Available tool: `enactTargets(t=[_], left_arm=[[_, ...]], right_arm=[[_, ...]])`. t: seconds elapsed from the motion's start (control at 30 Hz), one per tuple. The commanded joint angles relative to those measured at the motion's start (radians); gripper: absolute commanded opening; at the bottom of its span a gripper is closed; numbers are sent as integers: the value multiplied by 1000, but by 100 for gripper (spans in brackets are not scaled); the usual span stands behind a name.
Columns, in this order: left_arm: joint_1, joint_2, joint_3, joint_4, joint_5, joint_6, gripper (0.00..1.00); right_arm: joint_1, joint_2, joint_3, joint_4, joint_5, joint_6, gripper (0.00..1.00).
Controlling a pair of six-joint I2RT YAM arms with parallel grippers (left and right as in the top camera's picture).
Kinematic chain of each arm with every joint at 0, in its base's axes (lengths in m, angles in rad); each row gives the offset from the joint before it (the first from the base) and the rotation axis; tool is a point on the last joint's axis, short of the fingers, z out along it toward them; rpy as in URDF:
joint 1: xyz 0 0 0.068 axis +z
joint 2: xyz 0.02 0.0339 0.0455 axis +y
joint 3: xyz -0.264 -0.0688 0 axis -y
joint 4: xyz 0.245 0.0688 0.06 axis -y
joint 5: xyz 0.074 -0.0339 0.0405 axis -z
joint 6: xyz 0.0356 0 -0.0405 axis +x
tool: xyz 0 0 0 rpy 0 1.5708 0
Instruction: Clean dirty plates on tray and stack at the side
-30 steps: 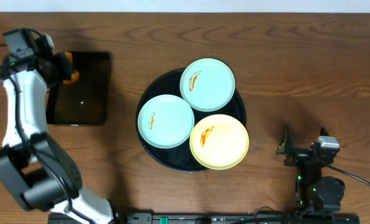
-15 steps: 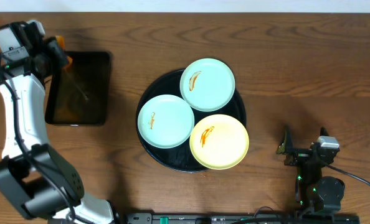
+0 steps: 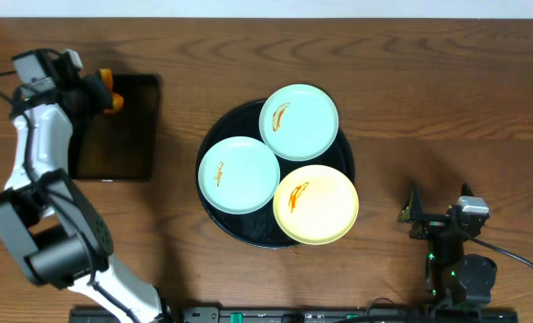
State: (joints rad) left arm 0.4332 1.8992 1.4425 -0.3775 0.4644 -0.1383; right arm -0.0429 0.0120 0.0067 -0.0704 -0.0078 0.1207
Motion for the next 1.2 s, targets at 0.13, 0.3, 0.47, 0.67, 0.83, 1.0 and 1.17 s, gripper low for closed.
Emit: enactTargets(t=[0.13, 0.3, 0.47, 0.67, 0.83, 1.0, 1.17], left_arm=[[80, -200, 18, 2, 183, -13, 7], [94, -172, -11, -13, 182, -8, 7], [94, -71, -63, -10, 183, -21, 8], [94, -3, -64, -22, 278, -69, 7], [129, -44, -58, 154, 623, -70, 7], [178, -106, -58, 276, 725, -182, 7], [194, -107, -66, 228, 669, -124, 8]], right_arm=[[-4, -5, -1, -4, -1, -13, 99], [-4, -5, -1, -4, -1, -13, 99], [-4, -5, -1, -4, -1, -13, 99], [-4, -5, -1, -4, -1, -13, 99], [-4, -5, -1, -4, -1, -13, 99], [-4, -5, -1, -4, -1, -13, 99], [-4, -5, -1, -4, -1, -13, 99]])
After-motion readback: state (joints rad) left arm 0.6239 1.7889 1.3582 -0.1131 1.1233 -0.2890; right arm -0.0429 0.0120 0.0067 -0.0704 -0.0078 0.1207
